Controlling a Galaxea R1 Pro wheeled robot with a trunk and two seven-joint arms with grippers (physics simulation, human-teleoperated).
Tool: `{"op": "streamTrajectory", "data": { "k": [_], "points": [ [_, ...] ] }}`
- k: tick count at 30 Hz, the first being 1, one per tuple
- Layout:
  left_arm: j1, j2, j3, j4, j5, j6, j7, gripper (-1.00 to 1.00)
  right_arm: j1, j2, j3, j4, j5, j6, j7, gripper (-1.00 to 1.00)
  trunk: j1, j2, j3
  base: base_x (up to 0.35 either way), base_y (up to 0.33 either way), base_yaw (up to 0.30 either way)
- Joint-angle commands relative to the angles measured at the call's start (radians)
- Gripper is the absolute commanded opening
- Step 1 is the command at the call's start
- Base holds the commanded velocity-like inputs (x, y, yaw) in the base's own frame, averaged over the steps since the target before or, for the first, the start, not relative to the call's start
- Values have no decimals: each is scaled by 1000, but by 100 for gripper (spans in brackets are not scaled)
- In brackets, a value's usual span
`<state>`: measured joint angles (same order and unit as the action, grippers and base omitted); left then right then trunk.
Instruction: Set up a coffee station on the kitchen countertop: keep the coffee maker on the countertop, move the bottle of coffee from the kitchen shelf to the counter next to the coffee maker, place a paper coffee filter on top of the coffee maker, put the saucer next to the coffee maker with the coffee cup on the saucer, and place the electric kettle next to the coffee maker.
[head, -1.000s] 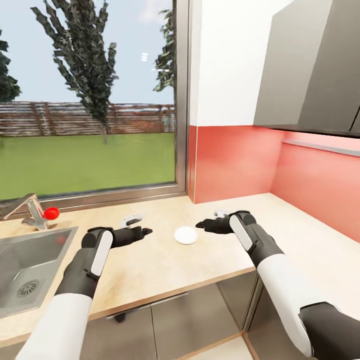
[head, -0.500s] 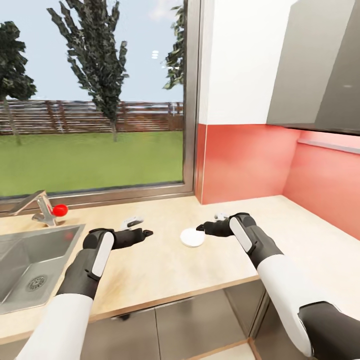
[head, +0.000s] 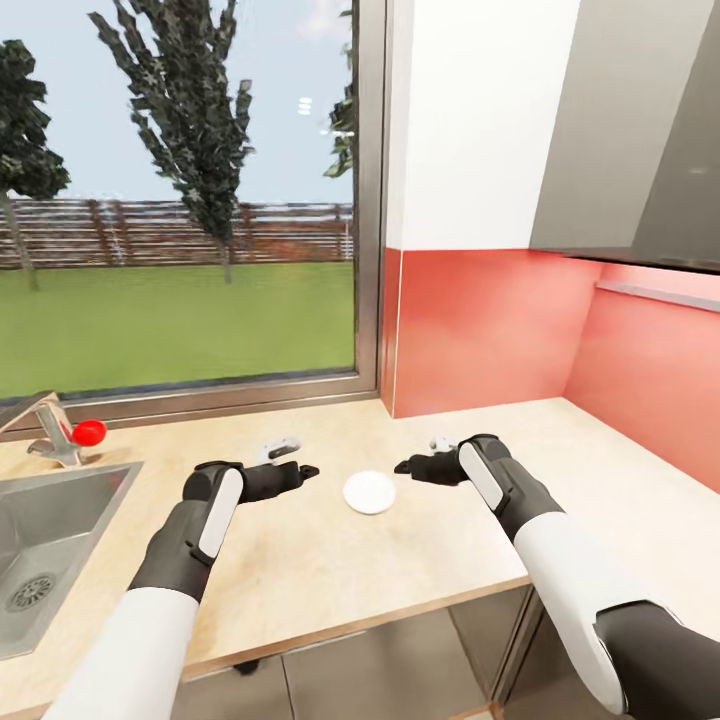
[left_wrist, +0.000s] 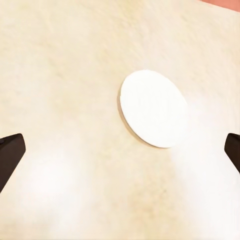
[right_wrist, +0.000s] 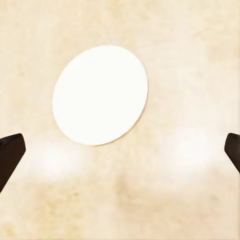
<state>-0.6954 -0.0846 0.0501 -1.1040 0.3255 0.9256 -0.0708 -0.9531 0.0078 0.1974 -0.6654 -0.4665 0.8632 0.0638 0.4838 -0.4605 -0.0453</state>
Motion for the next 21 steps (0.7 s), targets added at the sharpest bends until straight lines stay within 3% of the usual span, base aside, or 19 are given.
{"op": "streamTrajectory", "data": {
  "k": [1, 9, 12, 21],
  "points": [
    [-1, -1, 4, 0, -5, 4, -7, 100, -1, 0, 0, 0, 8, 4, 7, 100, 1, -2, -4, 12, -8, 0],
    [-1, -2, 4, 2, -5, 2, -7, 100, -1, 0, 0, 1, 8, 4, 7, 100, 1, -2, -16, 2, -1, 0],
    [-1, -2, 2, 38, -5, 0, -7, 100, -1, 0, 0, 1, 8, 4, 7, 100, 1, -2, -21, 0, 0, 0],
    [-1, -9, 2, 73, -5, -48, -9, 100, -1, 0, 0, 1, 6, 4, 7, 100, 1, -2, -35, 0, 0, 0]
  ]
}}
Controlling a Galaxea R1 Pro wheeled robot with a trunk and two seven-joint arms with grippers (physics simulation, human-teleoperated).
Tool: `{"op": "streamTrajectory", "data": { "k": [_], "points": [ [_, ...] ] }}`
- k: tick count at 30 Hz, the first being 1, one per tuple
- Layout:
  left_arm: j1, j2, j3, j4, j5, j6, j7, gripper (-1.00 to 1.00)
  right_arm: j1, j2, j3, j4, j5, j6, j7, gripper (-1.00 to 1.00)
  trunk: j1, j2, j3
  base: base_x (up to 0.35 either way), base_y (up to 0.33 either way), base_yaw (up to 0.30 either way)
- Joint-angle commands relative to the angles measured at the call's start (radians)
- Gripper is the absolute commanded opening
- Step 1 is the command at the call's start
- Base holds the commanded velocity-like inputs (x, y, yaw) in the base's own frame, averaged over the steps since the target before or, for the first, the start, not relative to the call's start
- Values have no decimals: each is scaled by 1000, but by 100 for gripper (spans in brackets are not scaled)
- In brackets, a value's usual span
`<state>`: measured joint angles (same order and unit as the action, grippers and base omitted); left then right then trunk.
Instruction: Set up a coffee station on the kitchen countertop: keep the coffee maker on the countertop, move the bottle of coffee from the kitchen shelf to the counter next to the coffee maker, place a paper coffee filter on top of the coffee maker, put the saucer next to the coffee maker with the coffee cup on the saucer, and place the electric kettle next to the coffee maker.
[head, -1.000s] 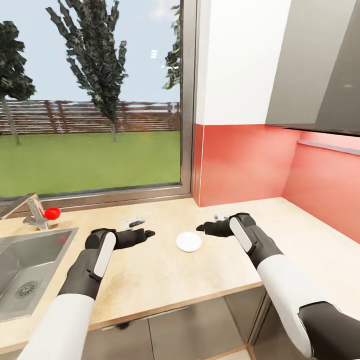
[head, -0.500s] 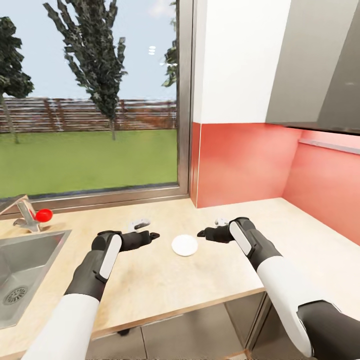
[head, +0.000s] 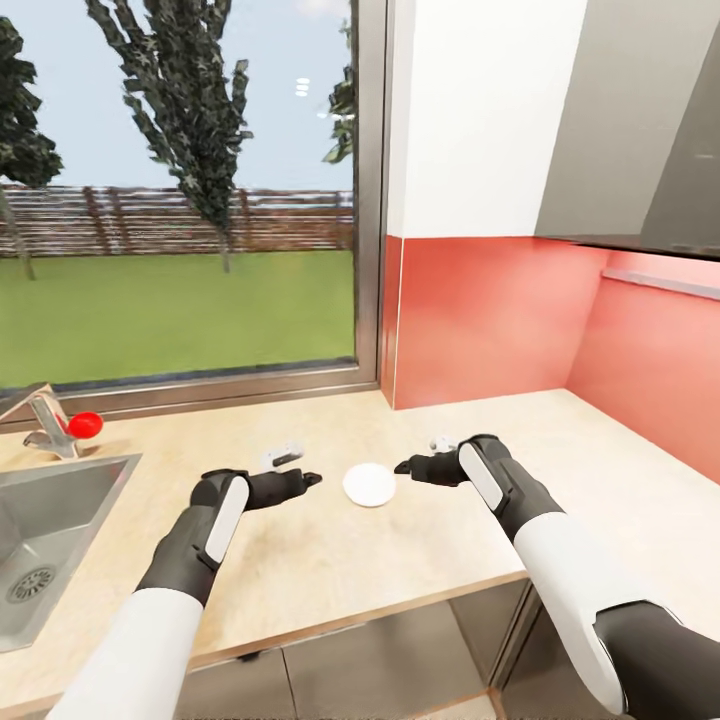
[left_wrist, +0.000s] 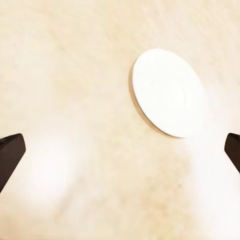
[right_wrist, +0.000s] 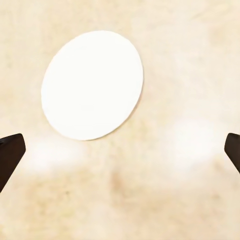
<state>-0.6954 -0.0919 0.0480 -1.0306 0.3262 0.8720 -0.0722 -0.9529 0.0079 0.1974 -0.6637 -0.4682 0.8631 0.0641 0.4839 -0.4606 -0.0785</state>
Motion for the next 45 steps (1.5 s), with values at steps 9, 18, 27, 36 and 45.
{"op": "streamTrajectory", "data": {
  "k": [9, 18, 27, 36, 45],
  "points": [
    [-1, -3, 3, 7, -7, 2, -8, 100, 0, 0, 2, -1, 10, 4, 6, 100, 1, -2, -8, 106, 0, 0],
    [-1, -6, 3, 7, -7, 2, -8, 100, -1, 0, 2, -1, 10, 4, 6, 100, 1, -2, -15, 124, 0, 100],
    [16, -21, -14, 24, 10, -15, -24, 100, 17, 6, 3, 17, 14, -13, 14, 100, 1, -2, -16, 151, 0, 15],
    [23, -43, -14, 20, 2, -16, 14, 100, 32, 14, 4, -2, 13, 1, -31, 100, 1, -2, -16, 26, 0, 0],
    [24, -45, -34, 20, 3, -16, 14, 100, 32, 12, 4, -3, 13, 1, -42, 100, 1, -2, -16, 118, -3, 0]
  ]
}}
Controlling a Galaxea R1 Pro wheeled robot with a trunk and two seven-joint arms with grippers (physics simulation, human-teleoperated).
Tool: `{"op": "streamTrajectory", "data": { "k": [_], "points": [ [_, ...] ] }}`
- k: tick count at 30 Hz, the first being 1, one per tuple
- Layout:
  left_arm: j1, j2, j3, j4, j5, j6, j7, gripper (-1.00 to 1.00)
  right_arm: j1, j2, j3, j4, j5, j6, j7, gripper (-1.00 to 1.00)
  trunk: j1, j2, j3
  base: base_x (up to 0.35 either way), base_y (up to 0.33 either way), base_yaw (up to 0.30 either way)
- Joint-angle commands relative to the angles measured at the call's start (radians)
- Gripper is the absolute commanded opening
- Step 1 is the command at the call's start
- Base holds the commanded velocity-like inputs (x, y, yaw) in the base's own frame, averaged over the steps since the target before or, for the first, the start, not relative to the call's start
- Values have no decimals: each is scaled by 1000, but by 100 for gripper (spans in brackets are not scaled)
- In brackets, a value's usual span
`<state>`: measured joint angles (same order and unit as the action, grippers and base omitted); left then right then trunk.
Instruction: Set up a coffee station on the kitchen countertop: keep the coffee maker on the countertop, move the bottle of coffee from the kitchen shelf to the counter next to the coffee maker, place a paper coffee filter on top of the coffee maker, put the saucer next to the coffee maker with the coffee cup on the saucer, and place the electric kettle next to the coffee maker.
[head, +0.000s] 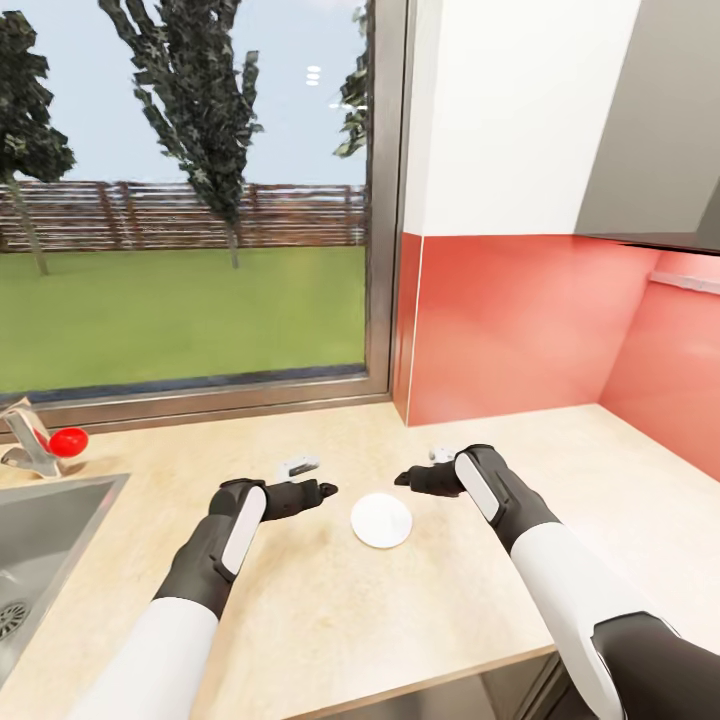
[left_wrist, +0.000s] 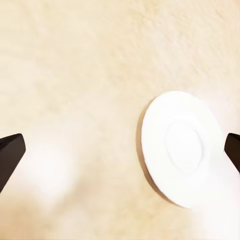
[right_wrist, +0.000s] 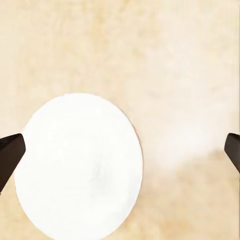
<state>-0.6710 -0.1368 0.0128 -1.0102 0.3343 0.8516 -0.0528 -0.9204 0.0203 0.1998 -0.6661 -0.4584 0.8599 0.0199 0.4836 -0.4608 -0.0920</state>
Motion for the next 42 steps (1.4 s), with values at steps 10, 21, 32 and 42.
{"op": "streamTrajectory", "data": {
  "k": [10, 21, 32, 42],
  "points": [
    [-1, -12, -8, -1, -5, 4, -6, 100, 0, -1, 1, -1, 3, 4, 3, 100, 1, -2, -8, 149, -72, 78],
    [-1, -12, -33, 1, -5, 4, -6, 100, -1, -2, 1, -1, 3, 4, 3, 100, 1, -2, -9, 35, -2, 16],
    [-1, -12, -33, 2, -5, 4, -6, 100, -1, -2, 0, -1, 2, 4, 3, 100, 1, -2, -9, 49, 0, 0],
    [0, -10, -32, 39, 44, 3, -106, 100, 0, -10, -2, 50, -28, 5, 5, 100, 1, -2, -9, 1, 0, 0]
  ]
}}
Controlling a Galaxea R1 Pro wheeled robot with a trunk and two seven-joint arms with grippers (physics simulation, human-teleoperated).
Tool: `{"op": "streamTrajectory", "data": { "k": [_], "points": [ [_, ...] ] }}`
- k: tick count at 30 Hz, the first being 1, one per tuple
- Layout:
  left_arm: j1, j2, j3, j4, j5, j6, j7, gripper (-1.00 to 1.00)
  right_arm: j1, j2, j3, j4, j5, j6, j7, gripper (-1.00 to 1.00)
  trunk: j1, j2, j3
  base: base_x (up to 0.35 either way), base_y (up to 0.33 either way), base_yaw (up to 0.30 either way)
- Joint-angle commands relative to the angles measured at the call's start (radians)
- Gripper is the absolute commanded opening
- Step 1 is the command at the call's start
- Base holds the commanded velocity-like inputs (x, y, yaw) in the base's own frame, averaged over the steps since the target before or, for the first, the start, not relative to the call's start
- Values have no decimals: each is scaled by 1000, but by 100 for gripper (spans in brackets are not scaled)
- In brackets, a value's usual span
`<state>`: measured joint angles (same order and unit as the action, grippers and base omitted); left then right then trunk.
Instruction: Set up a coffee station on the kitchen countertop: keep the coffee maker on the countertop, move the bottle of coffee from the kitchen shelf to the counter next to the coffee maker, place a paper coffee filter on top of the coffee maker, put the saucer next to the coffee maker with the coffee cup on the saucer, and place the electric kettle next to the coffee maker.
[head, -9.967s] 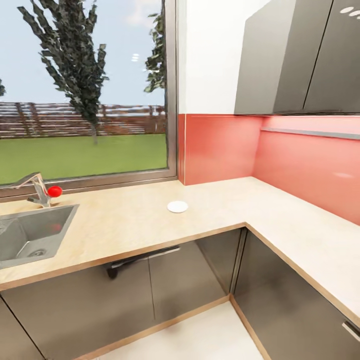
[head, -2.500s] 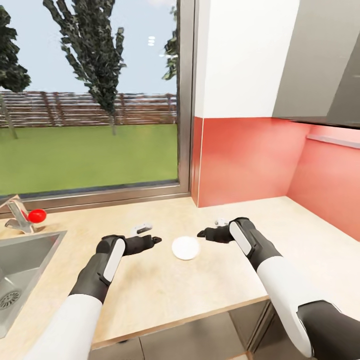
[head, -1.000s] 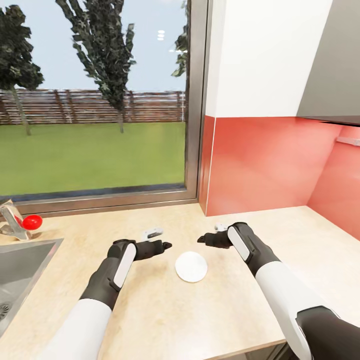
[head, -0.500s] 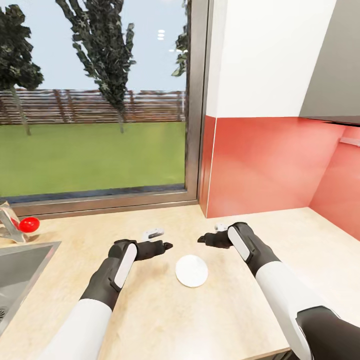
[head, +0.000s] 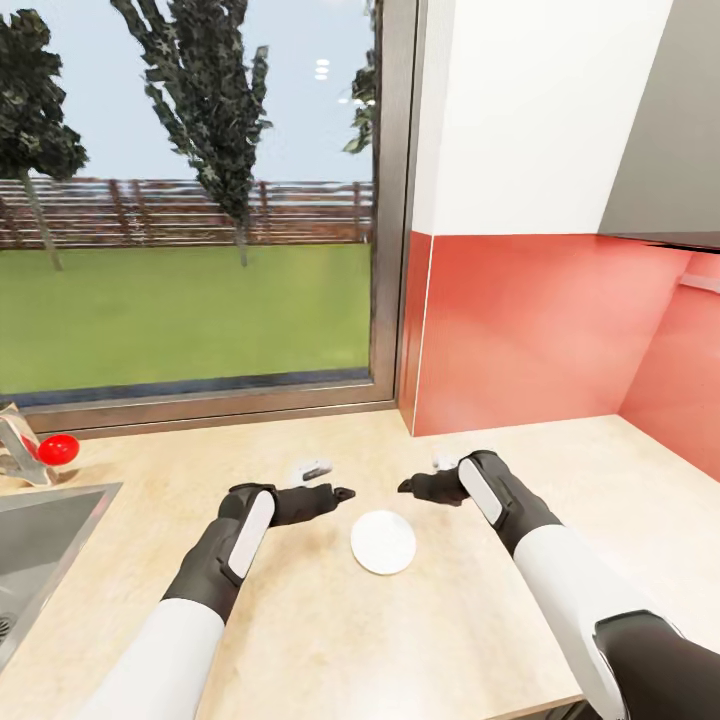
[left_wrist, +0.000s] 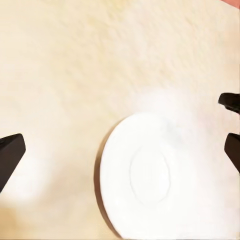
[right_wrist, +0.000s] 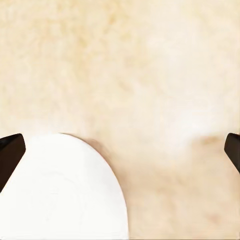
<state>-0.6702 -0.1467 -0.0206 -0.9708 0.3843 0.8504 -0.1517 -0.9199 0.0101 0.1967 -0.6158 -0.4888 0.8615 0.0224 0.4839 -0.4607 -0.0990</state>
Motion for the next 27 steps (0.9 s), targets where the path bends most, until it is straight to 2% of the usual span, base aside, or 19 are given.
{"op": "streamTrajectory", "data": {
  "k": [1, 3, 5, 8, 11, 13, 16, 19, 27],
  "points": [
    [-1, 1, 2, 1, -3, 4, -23, 100, -1, 0, 1, 12, -4, 3, 4, 100, 1, -2, -2, 0, 0, 0],
    [-1, 4, 3, 4, 2, 4, -83, 100, -1, -4, 1, 54, -29, 3, 30, 100, 1, -2, -2, 0, 0, 0],
    [-1, 13, 3, 5, 4, 4, -116, 100, -1, -18, 1, 87, -41, 2, 93, 100, 1, -2, -2, 0, 0, 0],
    [-1, 26, 4, 11, 7, 4, -137, 100, -1, -48, 2, 170, -42, -5, 288, 100, 1, -2, -2, 0, 0, 0],
    [-1, 33, 4, 12, 10, 4, -139, 100, -1, -52, 1, 217, -39, -8, 341, 100, 1, -2, -2, 0, 0, 0],
    [-1, 48, 4, 12, 12, 5, -141, 100, -1, -53, 1, 233, -38, -11, 353, 100, 1, -2, -2, 0, 0, 0],
    [-1, 83, 8, 24, 14, 5, -197, 100, -1, -54, 2, 270, -37, -100, 366, 100, 1, -2, -2, 0, 0, 0],
    [-1, 96, 10, 54, 14, 4, -218, 100, -1, -55, 2, 292, -36, -118, 377, 100, 1, -2, -2, 0, 0, 0],
    [-1, 99, 11, 141, 12, 3, -225, 100, -1, -55, 2, 298, -36, -124, 381, 100, 1, -2, -2, 0, 0, 0]
  ]
}}
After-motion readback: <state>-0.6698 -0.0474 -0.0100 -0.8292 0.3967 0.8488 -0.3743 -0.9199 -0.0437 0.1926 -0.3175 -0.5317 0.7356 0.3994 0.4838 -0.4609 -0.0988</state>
